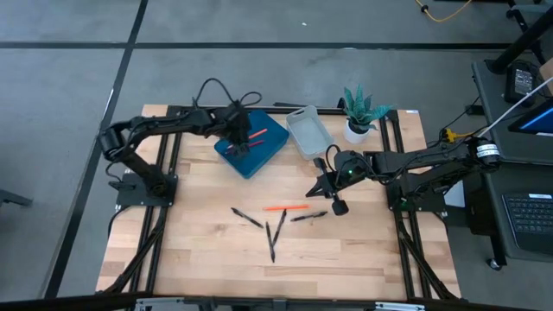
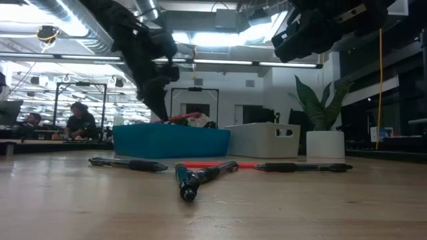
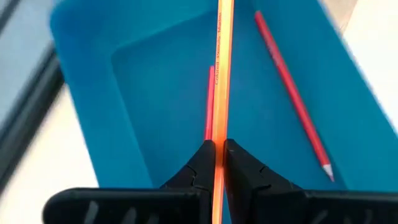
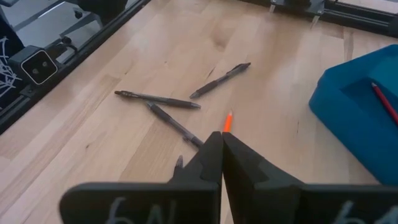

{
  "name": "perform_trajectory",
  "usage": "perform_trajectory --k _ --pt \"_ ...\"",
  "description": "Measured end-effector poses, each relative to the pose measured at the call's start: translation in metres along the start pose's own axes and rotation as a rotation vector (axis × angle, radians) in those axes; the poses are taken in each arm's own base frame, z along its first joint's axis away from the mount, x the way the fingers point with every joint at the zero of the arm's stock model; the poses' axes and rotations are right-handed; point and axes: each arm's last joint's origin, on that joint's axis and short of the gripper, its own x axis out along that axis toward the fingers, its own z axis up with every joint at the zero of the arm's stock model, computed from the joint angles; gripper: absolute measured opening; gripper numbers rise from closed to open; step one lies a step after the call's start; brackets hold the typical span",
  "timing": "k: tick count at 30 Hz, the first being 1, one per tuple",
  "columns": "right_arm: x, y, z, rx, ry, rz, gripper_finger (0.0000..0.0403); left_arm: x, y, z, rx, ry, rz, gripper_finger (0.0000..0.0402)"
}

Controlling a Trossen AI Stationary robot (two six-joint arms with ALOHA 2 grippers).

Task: Sort pens & pencils
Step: Put the orange pencil into the blue bin

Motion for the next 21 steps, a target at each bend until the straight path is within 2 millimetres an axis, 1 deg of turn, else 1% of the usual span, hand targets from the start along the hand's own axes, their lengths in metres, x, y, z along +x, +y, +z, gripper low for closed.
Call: perform_trajectory --k 6,12,21 --pt "0.0 0.0 -0.001 0.0 0.005 0.001 0.0012 0.018 0.0 0.009 0.025 0.033 -0.025 0.0016" --pt "0.0 0.0 -0.002 0.005 0.016 0.003 0.0012 0.032 0.004 0.006 0.014 0.075 -0.026 0.0016" --pt "0.0 0.0 -0.002 0.006 0.018 0.003 0.0012 0.033 0.007 0.006 0.005 0.081 -0.036 0.0016"
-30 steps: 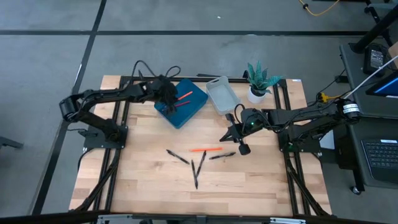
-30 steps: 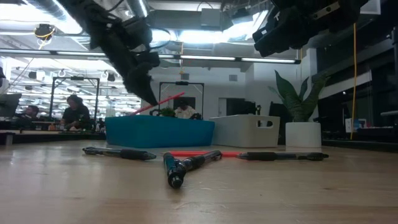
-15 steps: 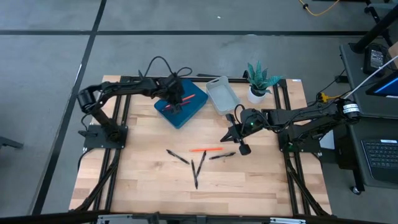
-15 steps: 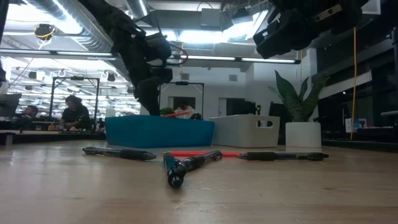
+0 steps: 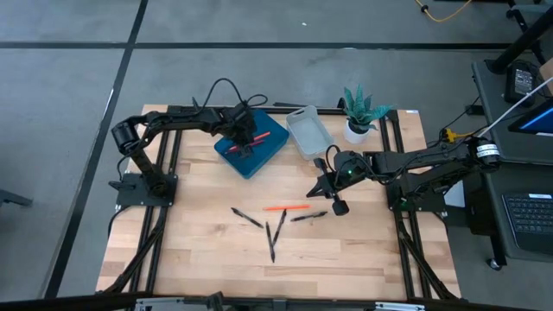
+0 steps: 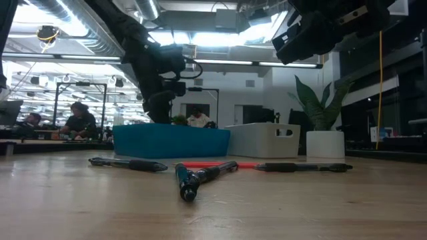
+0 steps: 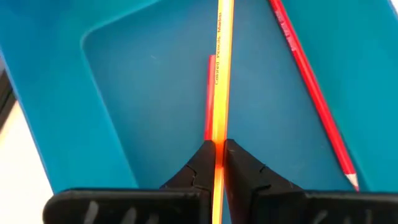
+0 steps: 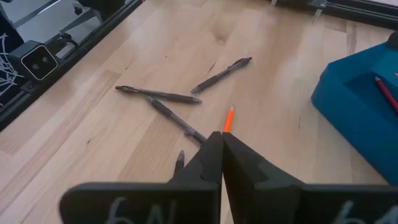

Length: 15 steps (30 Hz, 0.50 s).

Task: Sort pens & pencils
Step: Put the orange pencil into the blue bin

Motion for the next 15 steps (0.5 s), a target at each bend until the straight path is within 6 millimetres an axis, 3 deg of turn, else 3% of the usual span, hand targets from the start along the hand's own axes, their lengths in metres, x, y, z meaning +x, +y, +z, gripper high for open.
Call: perform_trajectory --k 7,15 --pt "0.0 0.0001 -0.0002 0.002 0.002 0.001 0.0012 0.0 -0.001 0.0 -0.005 -0.003 -0.032 0.0018" --pt "0.0 0.0001 -0.0003 0.003 0.003 0.001 0.0012 -0.0002 -0.0012 0.0001 -0.007 -0.004 -0.032 0.0046"
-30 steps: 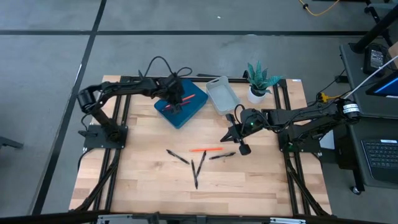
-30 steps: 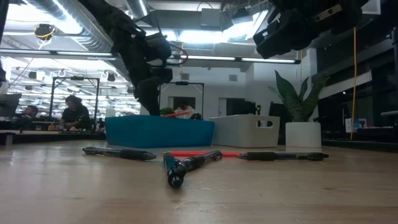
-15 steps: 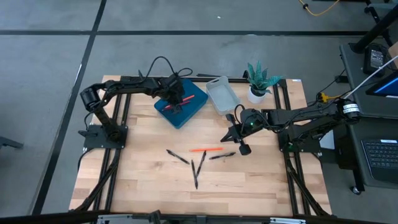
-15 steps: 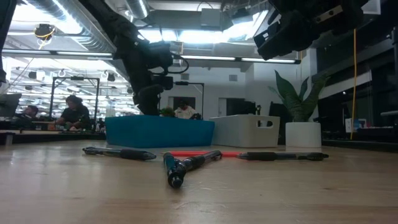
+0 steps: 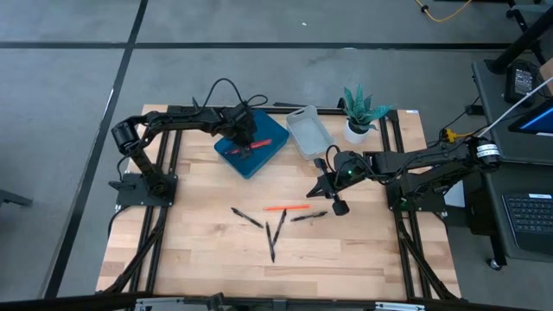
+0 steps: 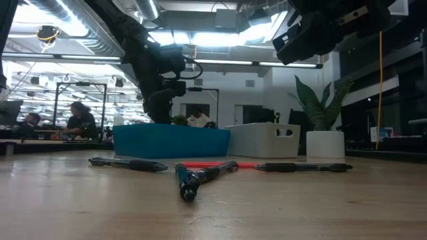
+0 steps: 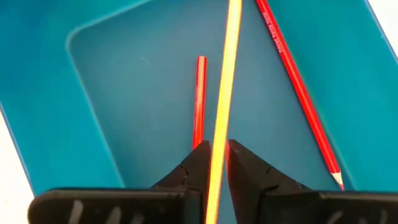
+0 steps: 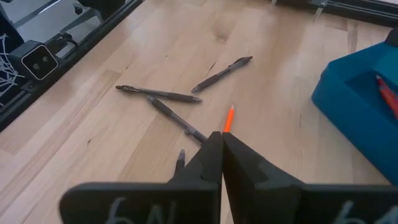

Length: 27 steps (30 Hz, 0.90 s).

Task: Sort pens & pencils
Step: Put the orange pencil into the blue bin

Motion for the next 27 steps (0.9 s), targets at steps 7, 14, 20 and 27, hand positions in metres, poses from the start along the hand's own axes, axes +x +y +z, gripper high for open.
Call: perform_trajectory --k 7,14,20,27 --pt "0.0 0.0 0.0 0.001 0.0 0.0 0.0012 0.0 0.0 0.0 0.0 -0.004 0.001 0.0047" --pt "0.0 0.0 0.0 0.002 0.0 0.0 0.0012 0.0 -0.006 0.002 0.014 -0.017 -0.049 0.005" --pt "0.0 0.0 0.0 0.002 0.0 0.0 0.0012 -0.012 -0.018 0.018 0.065 -0.077 -0.149 0.0044" --pt "0.0 0.0 0.0 0.028 0.0 0.001 0.0012 -0.045 -0.037 0.048 0.143 -0.133 -0.18 0.0047"
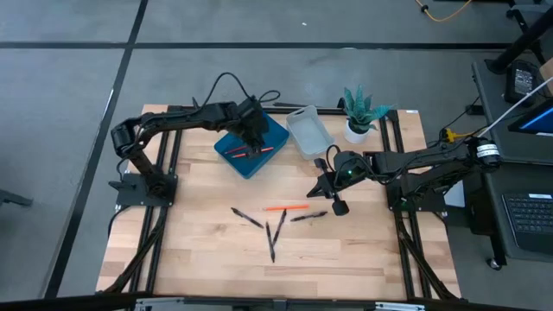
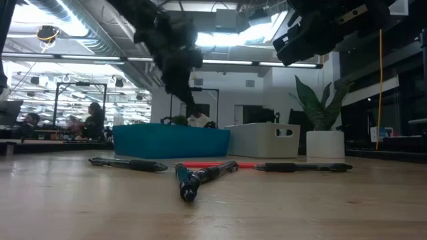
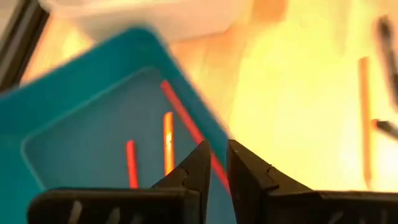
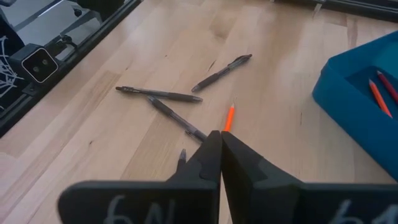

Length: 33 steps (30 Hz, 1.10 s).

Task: Sort pens & pencils
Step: Put the orange pencil into the blue bin

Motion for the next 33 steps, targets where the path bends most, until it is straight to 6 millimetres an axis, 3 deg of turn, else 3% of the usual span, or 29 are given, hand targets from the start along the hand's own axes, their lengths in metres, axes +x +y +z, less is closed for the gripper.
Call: perform_trajectory --k 6,12,21,26,33 --pt "0.0 0.0 0.0 0.001 0.002 0.001 0.0012 -0.018 -0.032 0.02 0.139 -0.197 -0.073 0.0047" --pt "0.0 0.001 -0.001 0.033 0.015 0.007 0.0012 -0.03 -0.069 0.024 0.313 -0.367 -0.122 0.0047" --pt "0.0 0.013 0.004 -0.006 -0.019 0.049 0.0012 -0.003 -0.095 -0.003 0.389 -0.48 -0.169 0.0047" --pt "-0.015 0.027 0.012 -0.048 -0.106 0.073 0.0012 0.007 -0.097 -0.028 0.373 -0.564 -0.172 0.0047" --pt "-0.043 0.04 -0.026 -0.039 -0.28 0.006 0.0012 0.0 -0.111 -0.062 0.366 -0.655 -0.209 0.0047"
